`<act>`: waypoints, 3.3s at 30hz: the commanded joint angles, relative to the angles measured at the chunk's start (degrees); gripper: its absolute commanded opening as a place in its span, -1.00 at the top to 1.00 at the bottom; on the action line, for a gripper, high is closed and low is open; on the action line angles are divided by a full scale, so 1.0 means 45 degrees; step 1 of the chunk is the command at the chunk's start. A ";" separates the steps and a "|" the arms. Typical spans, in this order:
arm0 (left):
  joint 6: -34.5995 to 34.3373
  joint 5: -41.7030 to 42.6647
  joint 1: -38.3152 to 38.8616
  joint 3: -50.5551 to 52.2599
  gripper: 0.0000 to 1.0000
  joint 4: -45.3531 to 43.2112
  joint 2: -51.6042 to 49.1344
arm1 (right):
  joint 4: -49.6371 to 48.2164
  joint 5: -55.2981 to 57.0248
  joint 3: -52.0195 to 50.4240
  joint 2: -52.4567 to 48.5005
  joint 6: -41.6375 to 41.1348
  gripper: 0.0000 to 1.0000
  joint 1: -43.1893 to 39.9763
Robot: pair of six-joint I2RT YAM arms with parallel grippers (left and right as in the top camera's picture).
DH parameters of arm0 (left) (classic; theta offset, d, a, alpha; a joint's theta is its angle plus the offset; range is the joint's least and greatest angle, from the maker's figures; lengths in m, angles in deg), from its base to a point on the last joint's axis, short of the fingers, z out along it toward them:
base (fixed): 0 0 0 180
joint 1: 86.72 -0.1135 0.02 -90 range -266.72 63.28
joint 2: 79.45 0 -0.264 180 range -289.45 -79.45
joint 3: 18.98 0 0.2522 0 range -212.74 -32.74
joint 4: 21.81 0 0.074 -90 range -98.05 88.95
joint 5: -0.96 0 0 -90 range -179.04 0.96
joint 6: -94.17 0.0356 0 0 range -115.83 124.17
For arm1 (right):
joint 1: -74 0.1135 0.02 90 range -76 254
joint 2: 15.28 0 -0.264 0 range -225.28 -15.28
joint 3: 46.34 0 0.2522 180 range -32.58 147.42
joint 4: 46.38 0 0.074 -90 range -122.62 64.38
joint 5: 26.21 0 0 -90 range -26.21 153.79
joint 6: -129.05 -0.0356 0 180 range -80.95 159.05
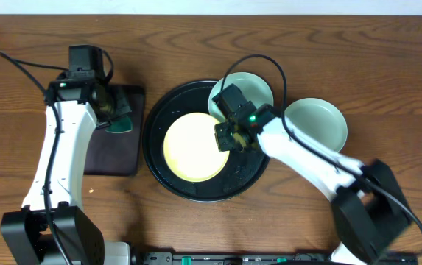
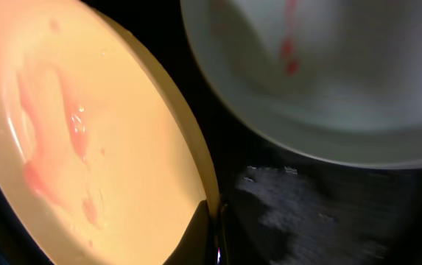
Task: Clean dirty plates on tray and stack at the side
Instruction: 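Lift the yellow plate with the right gripper and carry it right, then place the yellow plate on top of the mint plate and release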
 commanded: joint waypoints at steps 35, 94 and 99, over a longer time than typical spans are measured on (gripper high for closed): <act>-0.0102 -0.0204 -0.0160 -0.0189 0.85 0.0117 0.0019 | 0.0554 1.9598 0.0301 0.2118 0.2098 0.98 0.6013; -0.0102 -0.0204 -0.0160 -0.0189 0.86 0.0214 0.0019 | 0.0738 0.1122 -0.2992 0.3487 0.0559 0.98 -1.0346; -0.0102 -0.0199 -0.0160 -0.0189 0.85 0.0219 0.0019 | 0.0452 0.1093 -0.3317 0.3483 0.0563 0.61 -1.0331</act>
